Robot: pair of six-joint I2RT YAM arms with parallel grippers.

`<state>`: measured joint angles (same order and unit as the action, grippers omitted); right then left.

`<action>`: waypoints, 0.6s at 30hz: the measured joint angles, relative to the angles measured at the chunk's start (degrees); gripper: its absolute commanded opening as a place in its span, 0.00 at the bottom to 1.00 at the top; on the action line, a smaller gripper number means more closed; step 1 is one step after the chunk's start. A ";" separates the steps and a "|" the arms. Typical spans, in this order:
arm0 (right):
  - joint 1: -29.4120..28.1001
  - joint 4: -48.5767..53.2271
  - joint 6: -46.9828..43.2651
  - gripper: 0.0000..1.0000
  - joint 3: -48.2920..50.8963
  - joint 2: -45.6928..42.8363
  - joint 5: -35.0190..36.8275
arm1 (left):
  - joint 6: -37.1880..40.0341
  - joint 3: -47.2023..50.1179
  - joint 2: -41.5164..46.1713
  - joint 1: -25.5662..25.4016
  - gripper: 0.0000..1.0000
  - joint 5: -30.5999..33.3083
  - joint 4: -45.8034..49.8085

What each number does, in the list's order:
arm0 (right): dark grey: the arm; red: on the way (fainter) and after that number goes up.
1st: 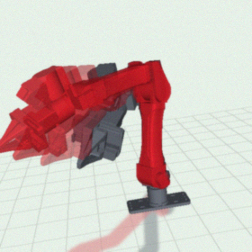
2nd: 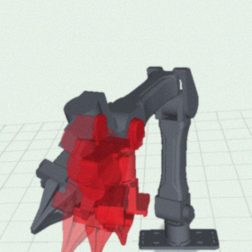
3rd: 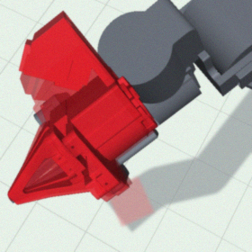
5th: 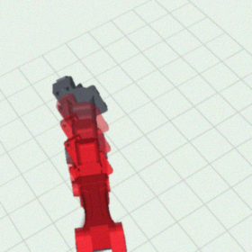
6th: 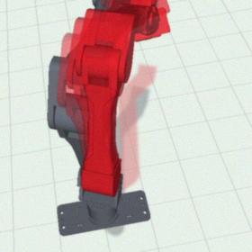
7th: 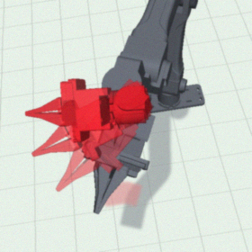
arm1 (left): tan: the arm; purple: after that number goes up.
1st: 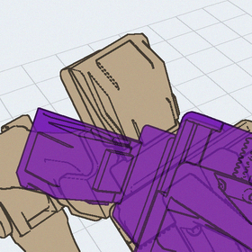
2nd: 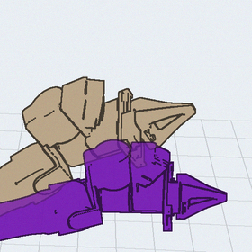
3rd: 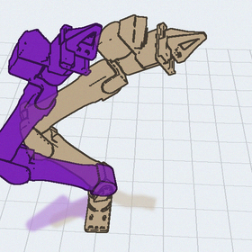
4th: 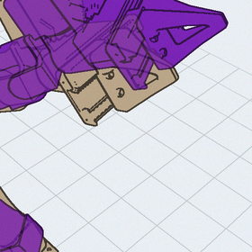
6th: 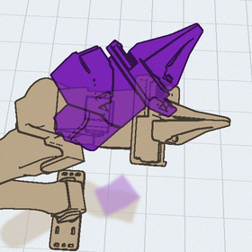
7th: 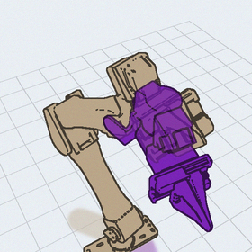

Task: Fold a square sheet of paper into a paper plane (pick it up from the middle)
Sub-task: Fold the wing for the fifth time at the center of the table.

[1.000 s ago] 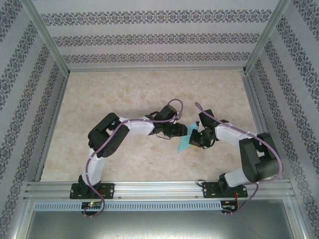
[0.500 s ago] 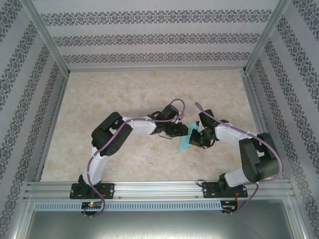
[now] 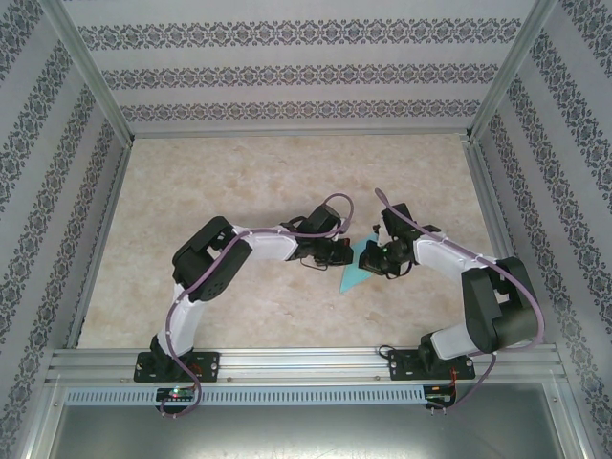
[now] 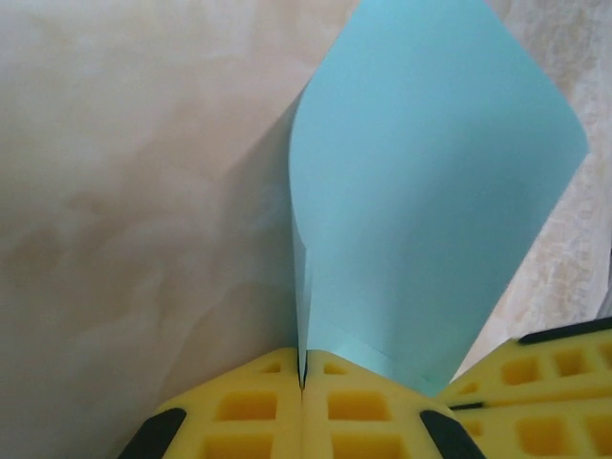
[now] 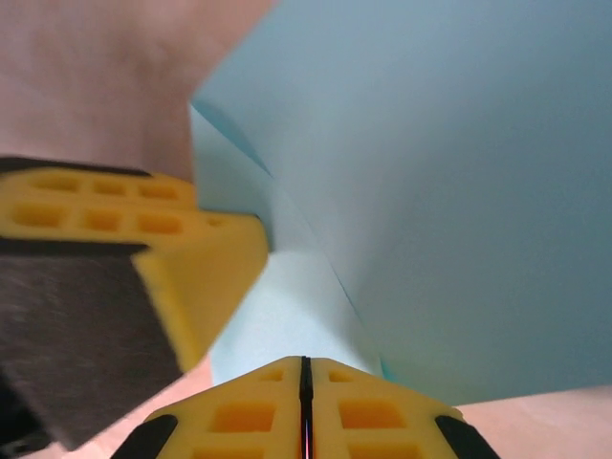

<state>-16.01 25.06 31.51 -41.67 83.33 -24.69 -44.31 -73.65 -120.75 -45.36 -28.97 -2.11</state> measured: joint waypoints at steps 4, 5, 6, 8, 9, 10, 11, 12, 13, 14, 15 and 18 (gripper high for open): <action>-0.87 -0.57 0.00 0.11 -1.77 0.83 -0.28 | -0.09 3.74 3.52 0.00 0.05 2.69 -0.13; -1.09 -0.85 0.00 0.11 -1.84 1.20 -0.26 | -0.15 4.39 4.15 0.00 0.05 3.23 -0.28; -1.18 -1.03 0.02 0.11 -1.84 1.64 -0.28 | -0.33 5.14 4.79 -0.02 0.05 3.85 -0.57; -1.70 -1.16 0.04 0.11 -1.84 2.38 -0.24 | -0.72 6.49 5.75 -0.04 0.05 4.92 -1.25; -1.99 -1.25 0.04 0.11 -1.84 2.75 -0.24 | -0.98 7.30 6.27 -0.07 0.05 5.51 -1.62; -2.36 -1.33 0.04 0.11 -1.84 3.15 -0.24 | -1.18 8.04 6.73 -0.07 0.05 5.95 -1.90; -2.86 -1.49 0.13 0.11 -1.84 3.58 -0.24 | -1.38 9.03 7.32 -0.11 0.05 6.64 -2.25; -3.34 -1.60 0.20 0.11 -1.84 4.04 -0.24 | -1.62 9.99 7.93 -0.17 0.05 7.19 -2.49; -3.78 -1.77 0.24 0.12 -1.84 4.44 -0.24 | -1.86 10.73 8.41 -0.26 0.05 7.80 -2.67; -4.20 -1.97 0.46 0.12 -1.84 4.83 -0.24 | -2.23 11.50 8.94 -0.39 0.05 8.50 -2.86; -4.59 -2.19 0.76 0.12 -1.84 5.09 -0.24 | -2.58 12.15 9.38 -0.50 0.05 9.05 -3.21; -5.16 -2.95 1.75 0.13 -1.81 5.14 -0.22 | -3.61 13.11 9.94 -1.11 0.05 10.69 -3.80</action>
<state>-21.17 22.11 33.26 -43.48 88.47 -24.91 -47.92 -60.53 -110.80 -46.48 -18.28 -5.91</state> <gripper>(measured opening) 0.120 0.067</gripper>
